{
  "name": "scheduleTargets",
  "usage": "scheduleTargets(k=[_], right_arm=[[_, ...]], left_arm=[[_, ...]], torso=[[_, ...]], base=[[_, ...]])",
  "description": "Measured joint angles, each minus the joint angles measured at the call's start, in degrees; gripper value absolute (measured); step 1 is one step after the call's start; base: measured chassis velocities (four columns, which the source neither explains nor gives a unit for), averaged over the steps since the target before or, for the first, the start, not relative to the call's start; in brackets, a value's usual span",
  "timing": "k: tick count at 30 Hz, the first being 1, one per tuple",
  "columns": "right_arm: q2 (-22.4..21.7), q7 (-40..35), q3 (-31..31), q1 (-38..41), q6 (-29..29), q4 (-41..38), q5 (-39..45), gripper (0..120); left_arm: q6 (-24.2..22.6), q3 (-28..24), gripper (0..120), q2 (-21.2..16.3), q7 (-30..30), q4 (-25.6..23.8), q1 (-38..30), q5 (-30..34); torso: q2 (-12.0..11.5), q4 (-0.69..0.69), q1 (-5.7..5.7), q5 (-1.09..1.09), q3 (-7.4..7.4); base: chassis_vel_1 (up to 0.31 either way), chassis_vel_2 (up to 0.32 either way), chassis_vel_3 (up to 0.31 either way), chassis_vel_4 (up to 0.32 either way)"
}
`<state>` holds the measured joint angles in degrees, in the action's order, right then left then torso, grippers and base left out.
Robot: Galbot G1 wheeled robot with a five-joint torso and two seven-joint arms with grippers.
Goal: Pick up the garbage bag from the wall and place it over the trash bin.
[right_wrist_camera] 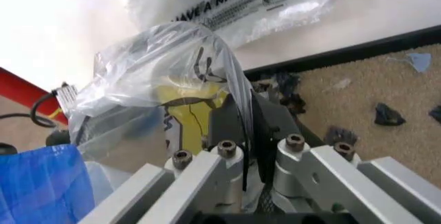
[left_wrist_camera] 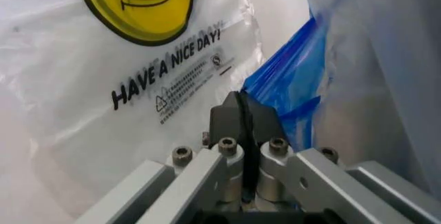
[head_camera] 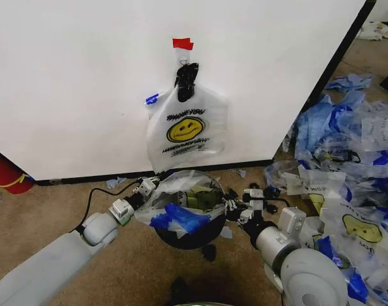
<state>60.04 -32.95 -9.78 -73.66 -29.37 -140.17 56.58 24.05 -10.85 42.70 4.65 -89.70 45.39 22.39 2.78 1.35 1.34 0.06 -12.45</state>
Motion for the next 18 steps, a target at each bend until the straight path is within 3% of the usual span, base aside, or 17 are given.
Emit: scheduleTargets(k=[18], right_arm=[[1.12,0.64,-0.22,0.75,0.23,1.23,-0.38,0]], left_arm=[[0.76,-1.31,0,0.8,0.24,1.04,-1.15,1.03]], torso=[[0.0,0.0,0.0,0.0,0.0]], base=[[0.0,0.0,0.0,0.0]])
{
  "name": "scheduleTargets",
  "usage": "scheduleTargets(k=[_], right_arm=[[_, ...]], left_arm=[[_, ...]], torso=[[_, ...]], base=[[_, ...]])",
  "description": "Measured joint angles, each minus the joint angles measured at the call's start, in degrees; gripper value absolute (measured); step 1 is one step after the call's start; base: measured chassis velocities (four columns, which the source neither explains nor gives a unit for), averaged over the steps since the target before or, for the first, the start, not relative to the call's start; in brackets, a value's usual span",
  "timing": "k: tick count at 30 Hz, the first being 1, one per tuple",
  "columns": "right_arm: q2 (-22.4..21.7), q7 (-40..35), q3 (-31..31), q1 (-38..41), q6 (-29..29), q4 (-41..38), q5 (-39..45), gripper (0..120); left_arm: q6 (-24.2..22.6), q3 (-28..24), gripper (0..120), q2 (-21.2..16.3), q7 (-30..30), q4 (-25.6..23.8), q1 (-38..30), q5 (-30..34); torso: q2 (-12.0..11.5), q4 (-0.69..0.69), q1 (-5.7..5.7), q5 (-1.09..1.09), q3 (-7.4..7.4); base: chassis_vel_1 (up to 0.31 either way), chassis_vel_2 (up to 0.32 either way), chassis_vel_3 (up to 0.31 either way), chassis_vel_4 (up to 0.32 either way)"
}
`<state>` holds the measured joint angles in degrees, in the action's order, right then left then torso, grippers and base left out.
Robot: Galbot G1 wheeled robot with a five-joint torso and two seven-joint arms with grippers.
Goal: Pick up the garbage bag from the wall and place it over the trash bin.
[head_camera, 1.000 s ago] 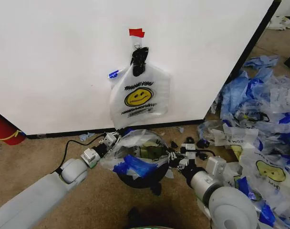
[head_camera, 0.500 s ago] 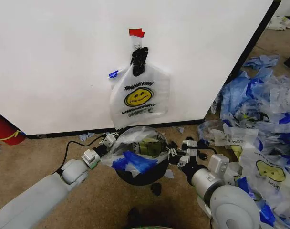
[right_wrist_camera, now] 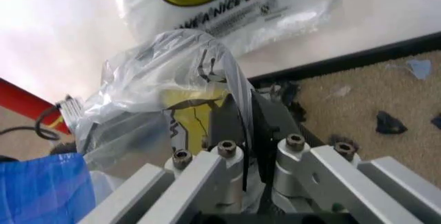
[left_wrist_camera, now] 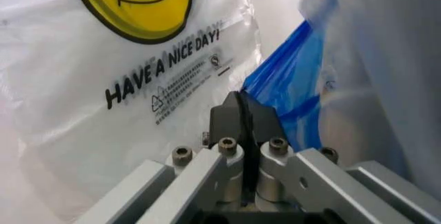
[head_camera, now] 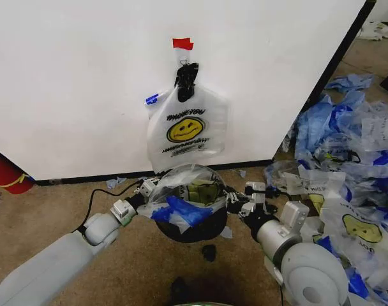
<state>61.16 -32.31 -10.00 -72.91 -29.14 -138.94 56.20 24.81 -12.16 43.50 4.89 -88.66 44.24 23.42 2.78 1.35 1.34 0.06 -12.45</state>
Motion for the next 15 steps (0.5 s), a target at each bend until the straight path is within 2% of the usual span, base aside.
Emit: scheduleTargets(k=[7,8,9,12,15], right_arm=[[-0.02,0.42,0.87,-0.59,0.23,1.13,-0.77,0],[-0.08,0.43,0.93,-0.59,0.25,1.28,-0.79,0],[-0.08,0.43,0.93,-0.59,0.25,1.28,-0.79,0],[-0.13,0.48,1.05,-0.42,0.27,1.68,-0.79,0],[-0.08,0.5,1.1,-0.21,0.27,1.79,-0.79,0]], left_arm=[[0.28,-0.09,0,-0.29,1.01,0.85,-0.05,-0.22],[0.53,-0.06,5,-0.3,1.2,1.34,-0.11,-0.41],[0.53,-0.06,5,-0.3,1.2,1.34,-0.11,-0.41],[1.22,-0.02,20,-0.28,1.48,2.96,-1.0,-0.65],[1.39,-0.03,26,-0.25,1.62,3.8,-1.51,-0.77]], torso=[[0.0,0.0,0.0,0.0,0.0],[0.0,0.0,0.0,0.01,0.0],[0.0,0.0,0.0,0.01,0.0],[0.0,0.0,0.0,0.0,0.0],[0.0,0.0,0.0,0.0,0.0]], base=[[0.0,0.0,0.0,0.0],[0.0,0.0,0.0,0.0],[0.0,0.0,0.0,0.0],[0.0,0.0,0.0,0.0],[0.0,0.0,0.0,0.0]])
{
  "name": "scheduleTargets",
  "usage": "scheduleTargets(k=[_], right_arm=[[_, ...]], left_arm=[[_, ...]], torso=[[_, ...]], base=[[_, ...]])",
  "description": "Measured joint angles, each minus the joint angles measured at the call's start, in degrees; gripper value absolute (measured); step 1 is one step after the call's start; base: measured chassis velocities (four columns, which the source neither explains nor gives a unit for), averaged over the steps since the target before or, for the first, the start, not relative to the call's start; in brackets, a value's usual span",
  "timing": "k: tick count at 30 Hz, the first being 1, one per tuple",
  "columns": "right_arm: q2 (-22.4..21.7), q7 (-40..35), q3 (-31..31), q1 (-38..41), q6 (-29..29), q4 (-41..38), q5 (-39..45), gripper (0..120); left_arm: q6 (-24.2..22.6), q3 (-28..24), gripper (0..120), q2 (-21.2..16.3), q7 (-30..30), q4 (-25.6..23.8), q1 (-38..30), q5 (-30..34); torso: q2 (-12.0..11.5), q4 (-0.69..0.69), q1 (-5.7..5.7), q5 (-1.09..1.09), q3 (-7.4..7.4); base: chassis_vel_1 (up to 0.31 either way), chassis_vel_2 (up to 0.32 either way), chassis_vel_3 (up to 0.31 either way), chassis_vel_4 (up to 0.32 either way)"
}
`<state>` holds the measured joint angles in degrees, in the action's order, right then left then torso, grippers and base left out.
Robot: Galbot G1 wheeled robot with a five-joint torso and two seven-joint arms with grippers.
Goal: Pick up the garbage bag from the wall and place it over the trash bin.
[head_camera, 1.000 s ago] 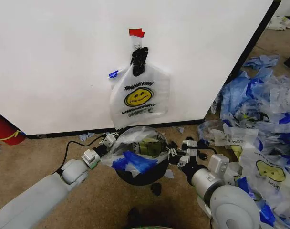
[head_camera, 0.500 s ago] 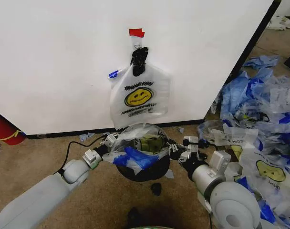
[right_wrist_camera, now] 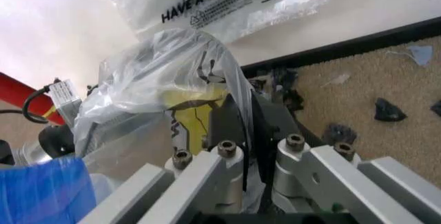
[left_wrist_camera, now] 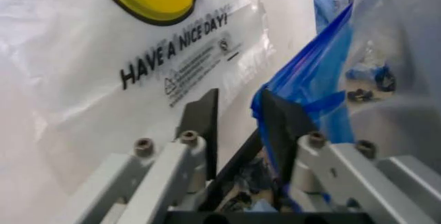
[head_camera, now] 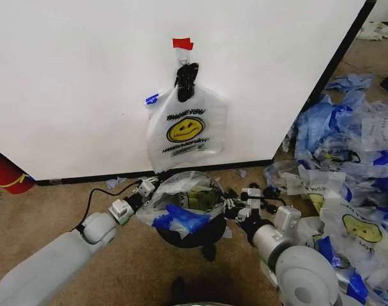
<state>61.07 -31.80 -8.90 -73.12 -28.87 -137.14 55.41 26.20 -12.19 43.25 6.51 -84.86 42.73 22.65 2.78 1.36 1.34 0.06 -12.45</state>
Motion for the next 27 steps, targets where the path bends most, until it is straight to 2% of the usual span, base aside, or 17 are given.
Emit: scheduleTargets(k=[4,7,9,10,11,13,18,21,27], right_arm=[[0.02,0.0,0.01,0.64,0.03,0.12,0.09,0],[0.02,0.0,-0.08,0.73,0.09,0.15,0.09,0],[0.03,0.0,-0.13,0.73,0.1,0.24,0.11,0],[0.03,0.0,-0.13,0.72,0.1,0.27,0.12,0],[0.02,-0.01,-0.16,0.7,0.1,0.31,0.13,0],[0.01,0.0,-0.19,0.67,0.11,0.34,0.13,0],[-0.06,0.01,-0.2,0.65,0.14,0.55,0.13,0],[-0.07,0.02,-0.2,0.7,0.14,0.61,0.14,0],[0.02,0.14,-0.08,1.0,0.15,0.89,0.14,0]], left_arm=[[0.01,-0.07,45,0.07,0.16,1.81,-0.88,-0.67],[0.01,-0.11,51,0.2,0.13,2.44,-1.18,-0.83],[0.25,-0.55,63,0.56,0.1,3.07,-1.69,-0.91],[0.43,-0.67,63,0.66,0.1,3.15,-1.81,-0.93],[0.7,-0.88,70,0.78,0.1,3.18,-2.0,-1.0],[0.76,-1.0,73,0.8,0.1,3.16,-2.05,-1.04],[0.67,-1.27,94,0.46,1.21,3.15,-2.4,-1.32],[0.73,-1.08,97,0.15,2.19,3.5,-2.59,-1.25],[3.05,0.7,99,-0.4,8.48,6.65,-3.78,-1.01]], torso=[[0.0,0.01,0.0,0.0,0.0],[0.0,-0.02,0.0,-0.01,0.0],[0.0,0.0,0.0,0.02,0.0],[0.0,0.0,0.0,0.01,0.0],[0.0,0.01,0.0,0.0,0.0],[0.0,0.01,0.0,-0.01,0.0],[0.0,0.0,0.0,0.0,0.0],[0.0,0.0,0.0,0.0,0.0],[0.0,0.0,0.0,0.0,0.0]], base=[[0.0,0.0,0.0,0.0],[0.0,0.0,0.0,0.0],[0.0,0.0,0.0,0.0],[0.0,0.0,0.0,0.0],[0.0,0.0,0.0,0.0],[0.0,0.0,0.0,0.0],[0.0,0.0,0.0,0.0],[0.0,0.0,0.0,0.0],[0.0,0.0,0.0,0.0]])
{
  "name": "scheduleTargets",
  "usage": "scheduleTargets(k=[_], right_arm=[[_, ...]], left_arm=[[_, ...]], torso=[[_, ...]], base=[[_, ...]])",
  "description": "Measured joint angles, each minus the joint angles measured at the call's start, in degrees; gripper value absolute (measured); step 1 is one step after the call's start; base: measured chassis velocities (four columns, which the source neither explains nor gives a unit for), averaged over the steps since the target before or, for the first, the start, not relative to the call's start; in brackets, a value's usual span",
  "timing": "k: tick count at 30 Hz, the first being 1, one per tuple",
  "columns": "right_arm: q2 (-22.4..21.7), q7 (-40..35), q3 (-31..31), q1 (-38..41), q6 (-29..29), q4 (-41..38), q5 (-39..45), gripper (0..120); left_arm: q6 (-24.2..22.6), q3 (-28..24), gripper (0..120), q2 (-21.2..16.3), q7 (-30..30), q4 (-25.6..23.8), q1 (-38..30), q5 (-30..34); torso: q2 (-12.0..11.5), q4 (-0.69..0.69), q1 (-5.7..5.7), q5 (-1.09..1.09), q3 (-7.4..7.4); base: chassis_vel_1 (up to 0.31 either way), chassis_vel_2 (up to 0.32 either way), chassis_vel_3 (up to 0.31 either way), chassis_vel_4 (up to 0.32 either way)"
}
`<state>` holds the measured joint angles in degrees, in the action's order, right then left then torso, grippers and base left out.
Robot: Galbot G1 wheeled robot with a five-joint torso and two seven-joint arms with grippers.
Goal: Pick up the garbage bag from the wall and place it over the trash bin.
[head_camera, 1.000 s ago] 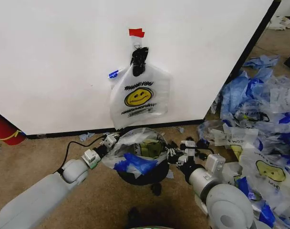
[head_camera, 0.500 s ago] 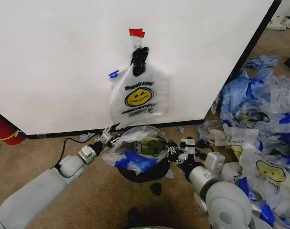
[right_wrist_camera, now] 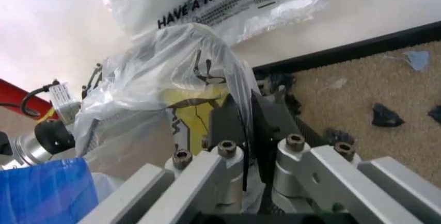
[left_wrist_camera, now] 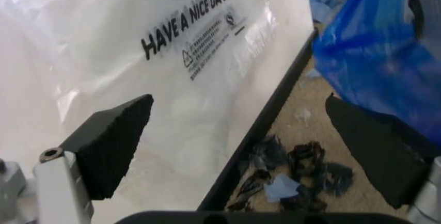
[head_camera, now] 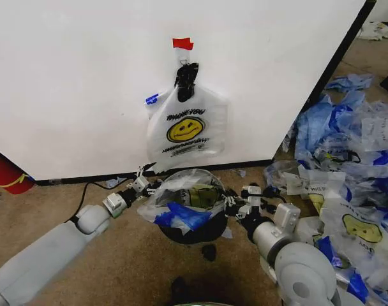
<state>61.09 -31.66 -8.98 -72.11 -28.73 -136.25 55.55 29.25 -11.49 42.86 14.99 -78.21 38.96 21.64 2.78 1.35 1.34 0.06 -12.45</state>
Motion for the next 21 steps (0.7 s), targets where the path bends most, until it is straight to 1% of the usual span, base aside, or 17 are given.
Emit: scheduleTargets(k=[1,2,4,5,6,7,8,13,15,16,17,18,21], right_arm=[[0.0,0.01,0.01,0.09,0.01,0.01,0.0,0],[0.0,0.01,0.01,0.09,0.01,0.01,0.0,0],[-0.03,0.03,-0.02,0.14,0.01,0.04,0.0,0],[-0.03,0.04,-0.05,0.13,0.01,0.05,0.0,0],[-0.03,0.06,-0.12,0.09,0.02,0.08,0.0,0],[-0.04,0.07,-0.14,0.08,0.02,0.1,0.0,0],[-0.08,0.13,-0.17,0.07,0.03,0.13,0.0,0],[-0.07,0.32,-0.21,0.33,0.05,0.48,-0.05,0],[0.14,0.74,-0.31,0.37,0.22,1.02,-0.34,0],[0.48,1.21,-0.33,0.37,0.53,1.56,-0.91,0],[0.48,1.21,-0.33,0.37,0.53,1.56,-0.91,0],[0.99,1.84,-0.34,0.38,0.93,2.2,-1.77,0],[2.12,3.01,-0.46,0.6,1.68,3.33,-3.31,0]], left_arm=[[1.19,0.57,99,0.02,2.68,1.59,-0.59,0.23],[1.19,0.57,99,0.02,2.68,1.59,-0.59,0.23],[3.6,1.95,99,0.04,8.04,4.17,-1.41,0.9],[3.81,2.14,99,0.01,8.59,4.36,-1.44,0.91],[4.63,3.06,99,-0.28,10.9,5.04,-1.5,0.76],[4.85,3.34,99,-0.39,11.52,5.21,-1.52,0.59],[5.78,4.49,99,-0.89,13.59,5.88,-1.56,-0.56],[6.66,7.01,99,-2.17,15.56,6.47,-1.41,-1.97],[6.72,8.91,99,-3.48,15.71,5.75,-0.76,-1.68],[6.65,10.23,99,-4.86,15.67,4.23,0.04,-1.24],[6.65,10.23,99,-4.86,15.67,4.23,0.04,-1.24],[6.45,11.27,99,-6.31,14.97,2.42,0.93,-0.79],[5.39,13.77,99,-8.88,13.43,-1.61,3.14,0.35]], torso=[[0.0,0.0,0.0,0.0,0.0],[0.0,0.0,0.0,0.0,0.0],[0.0,0.0,0.0,0.01,0.0],[0.0,0.01,0.0,0.01,0.0],[0.0,0.01,0.0,0.01,0.0],[0.0,0.0,0.0,0.01,0.0],[0.0,0.0,0.0,0.0,0.0],[0.0,0.0,0.0,0.02,0.0],[0.0,0.01,0.0,0.0,0.0],[0.0,0.0,0.0,0.02,0.0],[0.0,0.0,0.0,0.02,0.0],[0.0,0.0,0.0,0.01,0.0],[0.0,-0.02,0.0,-0.01,0.0]], base=[[0.0,0.0,0.0,0.0],[0.0,0.0,0.0,0.0],[0.0,0.0,0.0,0.0],[0.0,0.0,0.0,0.0],[0.0,0.0,0.0,0.0],[0.0,0.0,0.0,0.0],[0.0,0.0,0.0,0.0],[0.0,0.0,0.0,0.0],[0.0,0.0,0.0,0.0],[0.0,0.0,0.0,0.0],[0.0,0.0,0.0,0.0],[0.0,0.0,0.0,0.0],[0.0,0.0,0.0,0.0]])
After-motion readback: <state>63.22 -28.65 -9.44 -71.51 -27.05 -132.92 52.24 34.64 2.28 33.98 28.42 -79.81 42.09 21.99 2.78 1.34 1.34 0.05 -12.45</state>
